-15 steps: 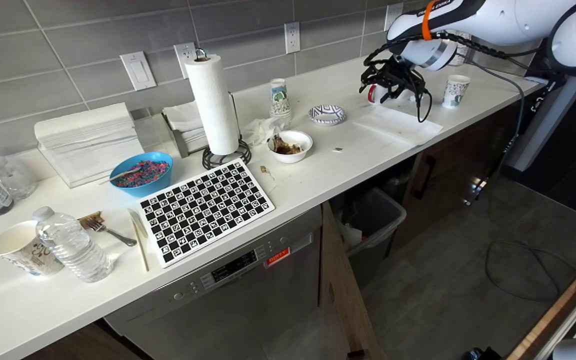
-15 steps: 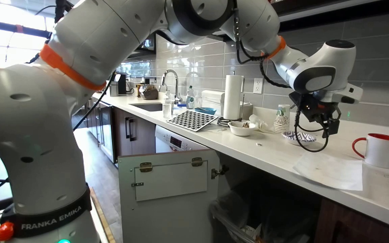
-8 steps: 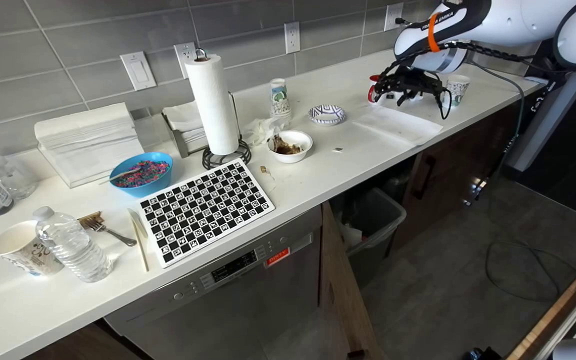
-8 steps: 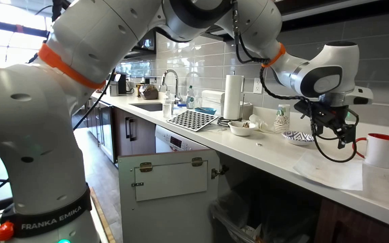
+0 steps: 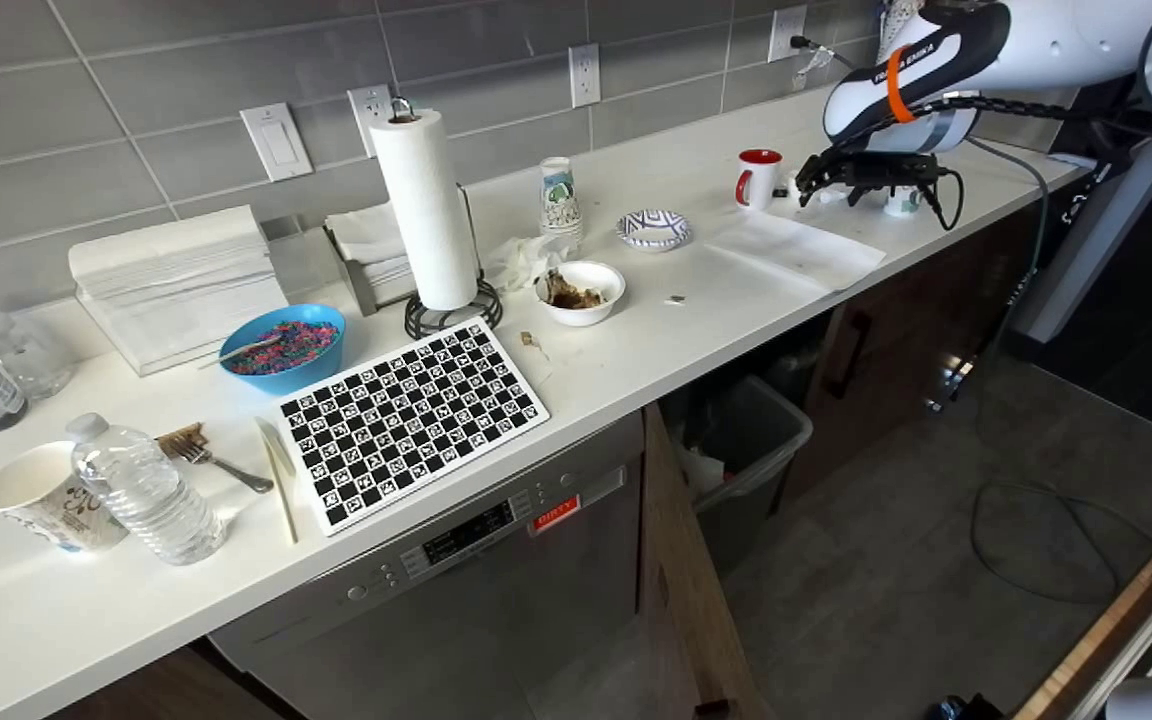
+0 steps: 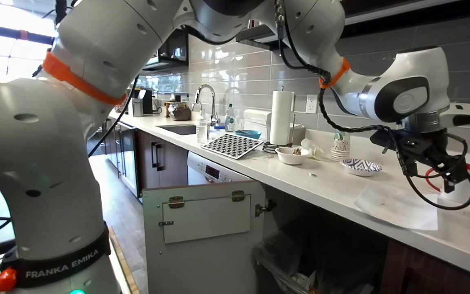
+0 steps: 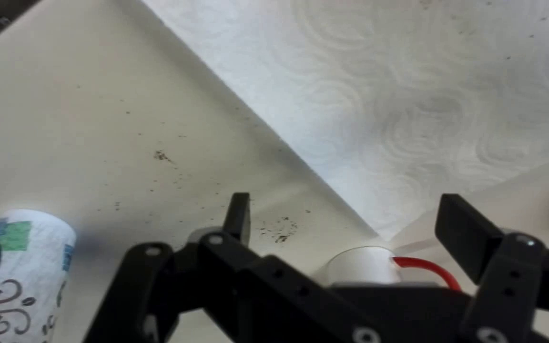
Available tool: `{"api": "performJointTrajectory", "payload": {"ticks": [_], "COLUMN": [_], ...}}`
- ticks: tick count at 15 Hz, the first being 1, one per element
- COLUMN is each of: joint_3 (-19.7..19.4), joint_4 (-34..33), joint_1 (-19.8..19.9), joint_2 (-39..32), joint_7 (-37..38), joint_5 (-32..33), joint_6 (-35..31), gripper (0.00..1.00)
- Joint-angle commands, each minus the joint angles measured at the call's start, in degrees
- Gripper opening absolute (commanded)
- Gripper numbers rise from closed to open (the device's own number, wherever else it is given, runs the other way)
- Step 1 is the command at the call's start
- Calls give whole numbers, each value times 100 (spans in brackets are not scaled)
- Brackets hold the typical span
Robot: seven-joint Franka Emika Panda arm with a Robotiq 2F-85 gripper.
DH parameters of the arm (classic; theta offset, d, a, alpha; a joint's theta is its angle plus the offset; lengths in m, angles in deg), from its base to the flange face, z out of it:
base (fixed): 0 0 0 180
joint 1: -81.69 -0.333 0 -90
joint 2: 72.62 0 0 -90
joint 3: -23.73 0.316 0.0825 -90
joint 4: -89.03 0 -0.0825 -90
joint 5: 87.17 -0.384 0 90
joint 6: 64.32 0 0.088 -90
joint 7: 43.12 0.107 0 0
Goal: Put the paper inside the rubbish bin
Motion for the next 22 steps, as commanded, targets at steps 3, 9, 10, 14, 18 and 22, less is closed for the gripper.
{"api": "performJointTrajectory", "payload": {"ticks": [3,9,10,14,18,22], "joint_3": [-241,-134,-104,37,122,156], "joint_4": [432,469,471,425,240,-19], "joint_1": [-6,53,48,43,-12,-113], "joint_2": [154,101,74,-52,-208,-449], "joint_7": [497,683,670,631,623,647], "joint_5": [167,48,50,24,69,130], "joint_6": [-32,102,125,236,293,409], "gripper": [100,100,100,100,100,100]}}
